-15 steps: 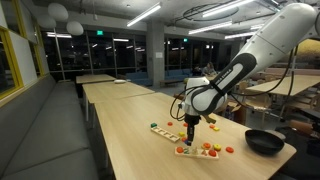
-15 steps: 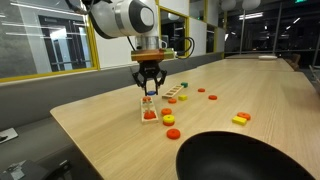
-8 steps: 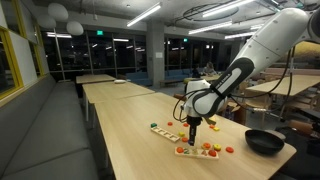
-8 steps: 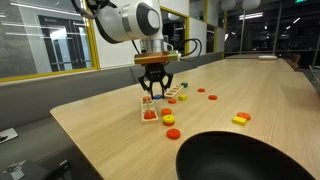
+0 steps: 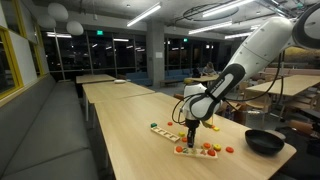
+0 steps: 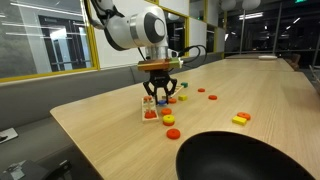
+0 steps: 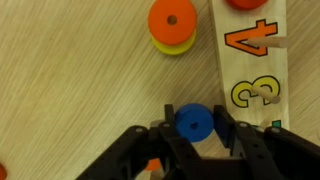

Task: Remove the blue ring from the wooden platform

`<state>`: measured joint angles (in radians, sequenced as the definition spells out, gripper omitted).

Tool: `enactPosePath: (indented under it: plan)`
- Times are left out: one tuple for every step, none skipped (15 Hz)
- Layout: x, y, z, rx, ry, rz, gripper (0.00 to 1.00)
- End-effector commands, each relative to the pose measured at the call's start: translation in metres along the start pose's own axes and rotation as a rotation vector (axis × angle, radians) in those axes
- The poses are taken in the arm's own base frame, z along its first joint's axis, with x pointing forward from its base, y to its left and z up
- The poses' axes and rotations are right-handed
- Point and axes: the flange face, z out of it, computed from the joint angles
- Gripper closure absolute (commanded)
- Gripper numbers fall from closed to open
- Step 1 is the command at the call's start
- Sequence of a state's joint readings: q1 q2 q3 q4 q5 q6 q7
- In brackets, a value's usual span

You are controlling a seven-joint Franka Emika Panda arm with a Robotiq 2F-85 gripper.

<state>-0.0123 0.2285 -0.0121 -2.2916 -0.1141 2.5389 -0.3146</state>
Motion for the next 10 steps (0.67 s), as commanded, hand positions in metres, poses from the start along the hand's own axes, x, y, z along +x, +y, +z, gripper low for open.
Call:
enactPosePath:
  plan:
    - [0.01, 0.015, -0.001, -0.004, -0.004, 0.052, 0.76]
    - [0.009, 0.019, -0.001, -0.002, -0.004, 0.069, 0.76]
    - [0.009, 0.023, -0.002, -0.004, -0.002, 0.084, 0.76]
    - [0.009, 0.029, -0.003, -0.005, 0.0, 0.109, 0.76]
    - [0.009, 0.033, -0.004, -0.006, 0.001, 0.128, 0.76]
    - [0.009, 0.037, -0.005, -0.006, 0.001, 0.145, 0.76]
    - [0.008, 0.041, -0.006, -0.007, 0.002, 0.158, 0.76]
    - [0.007, 0.043, -0.007, -0.008, -0.001, 0.166, 0.76]
    - [0.006, 0.045, -0.007, -0.007, -0.005, 0.174, 0.76]
    - [0.006, 0.046, -0.006, -0.003, -0.011, 0.183, 0.76]
